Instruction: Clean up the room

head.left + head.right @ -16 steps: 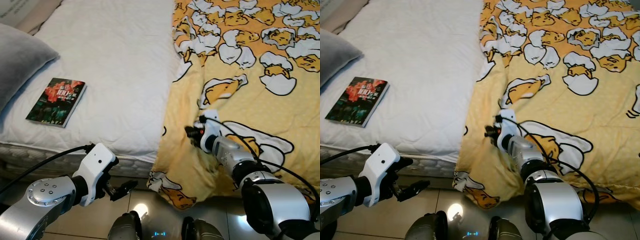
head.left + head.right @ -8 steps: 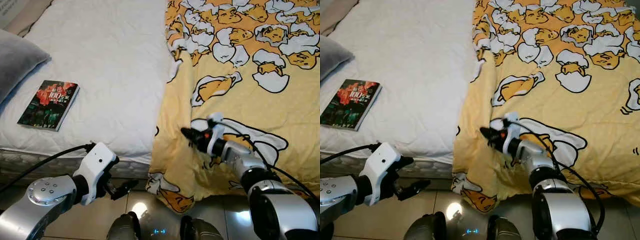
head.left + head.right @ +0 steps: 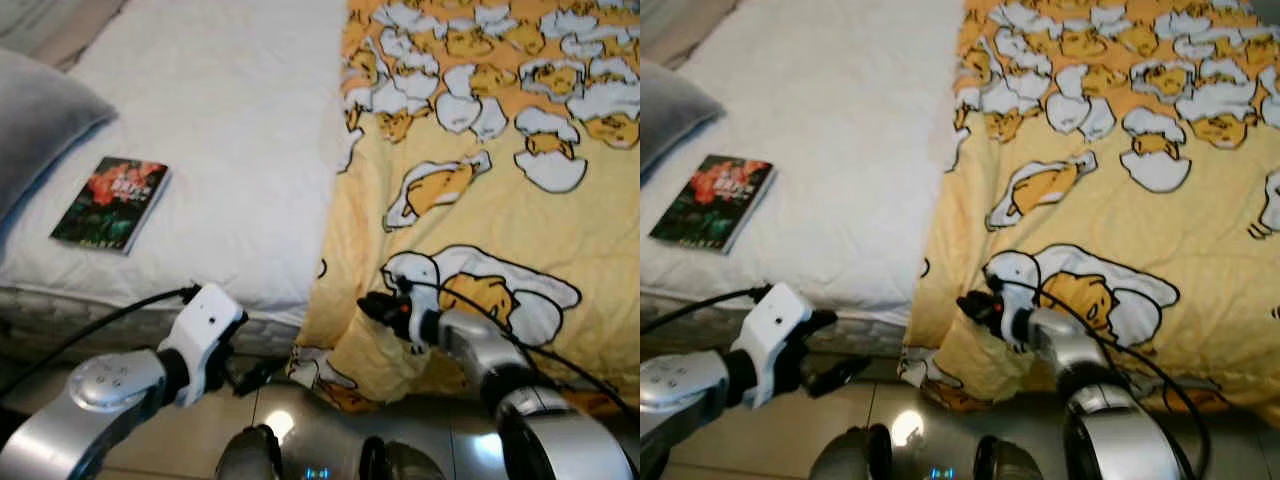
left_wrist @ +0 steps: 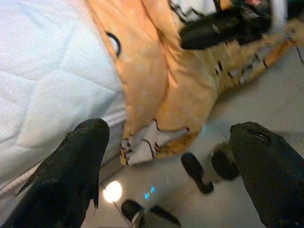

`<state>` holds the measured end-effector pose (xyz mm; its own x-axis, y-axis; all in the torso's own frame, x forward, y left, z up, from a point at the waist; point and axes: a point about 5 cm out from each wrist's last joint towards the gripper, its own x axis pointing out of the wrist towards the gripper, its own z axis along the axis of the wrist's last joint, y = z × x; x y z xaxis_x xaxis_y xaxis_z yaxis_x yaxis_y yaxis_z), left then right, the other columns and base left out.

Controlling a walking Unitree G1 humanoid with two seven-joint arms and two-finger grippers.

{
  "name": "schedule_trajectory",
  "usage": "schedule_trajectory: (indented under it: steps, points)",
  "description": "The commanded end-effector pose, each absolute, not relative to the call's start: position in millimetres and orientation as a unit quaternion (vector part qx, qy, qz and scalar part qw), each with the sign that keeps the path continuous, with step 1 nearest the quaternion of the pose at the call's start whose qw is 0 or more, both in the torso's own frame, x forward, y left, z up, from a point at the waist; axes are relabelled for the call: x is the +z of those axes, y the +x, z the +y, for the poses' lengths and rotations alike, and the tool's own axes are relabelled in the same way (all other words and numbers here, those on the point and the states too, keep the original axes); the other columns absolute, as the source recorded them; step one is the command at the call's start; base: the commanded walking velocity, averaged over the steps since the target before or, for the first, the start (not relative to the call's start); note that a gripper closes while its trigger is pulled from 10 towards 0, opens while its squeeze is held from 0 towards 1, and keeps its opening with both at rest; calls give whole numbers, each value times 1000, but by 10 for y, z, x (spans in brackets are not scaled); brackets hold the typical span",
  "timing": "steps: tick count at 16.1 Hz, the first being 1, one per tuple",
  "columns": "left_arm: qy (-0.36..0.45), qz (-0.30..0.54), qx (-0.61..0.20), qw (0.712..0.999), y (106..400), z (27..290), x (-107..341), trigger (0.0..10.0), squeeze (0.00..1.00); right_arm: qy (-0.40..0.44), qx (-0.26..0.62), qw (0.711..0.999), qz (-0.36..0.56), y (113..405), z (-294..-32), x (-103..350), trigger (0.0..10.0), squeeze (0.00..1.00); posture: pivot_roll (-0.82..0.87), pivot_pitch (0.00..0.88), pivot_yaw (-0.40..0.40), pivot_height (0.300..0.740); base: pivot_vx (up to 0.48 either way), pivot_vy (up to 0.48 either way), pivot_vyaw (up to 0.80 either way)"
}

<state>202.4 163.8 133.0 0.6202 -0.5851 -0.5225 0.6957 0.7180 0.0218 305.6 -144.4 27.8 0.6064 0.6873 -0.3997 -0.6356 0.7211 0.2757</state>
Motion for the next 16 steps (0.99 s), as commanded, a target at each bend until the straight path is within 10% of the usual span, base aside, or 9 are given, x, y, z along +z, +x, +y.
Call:
schedule_trajectory:
  steps: [1,4,5,7,8,9,16]
  points:
    - [113,247,-350,896,2048,1633,1293,10000,0,61,369,899,229,3056,-1511,336,10000,1000,178,97,-16,740,0,0,0]
    - [82,219,-323,917,2256,1537,1232,10000,0,72,366,912,171,2943,-1636,595,10000,1000,115,23,-8,740,0,0,0]
    - [68,199,-297,931,2390,1509,1220,10000,1000,70,357,920,148,2829,-1622,729,10000,1000,59,0,9,740,0,0,0]
    - [55,172,-265,947,2539,1478,1228,10000,1000,49,310,941,127,2721,-1630,818,10000,1000,20,0,20,740,0,0,0]
    - [31,144,-238,960,2628,1446,1293,10000,541,25,240,963,121,2649,-1707,854,10000,0,0,0,23,740,0,0,0]
    - [28,135,-218,966,2650,1463,1313,10000,0,37,200,972,121,2625,-1762,868,10000,0,-7,0,25,740,0,0,0]
    - [32,94,-149,984,2541,1577,1311,10000,0,51,76,982,168,2186,-1820,731,10000,0,4,0,26,740,0,0,0]
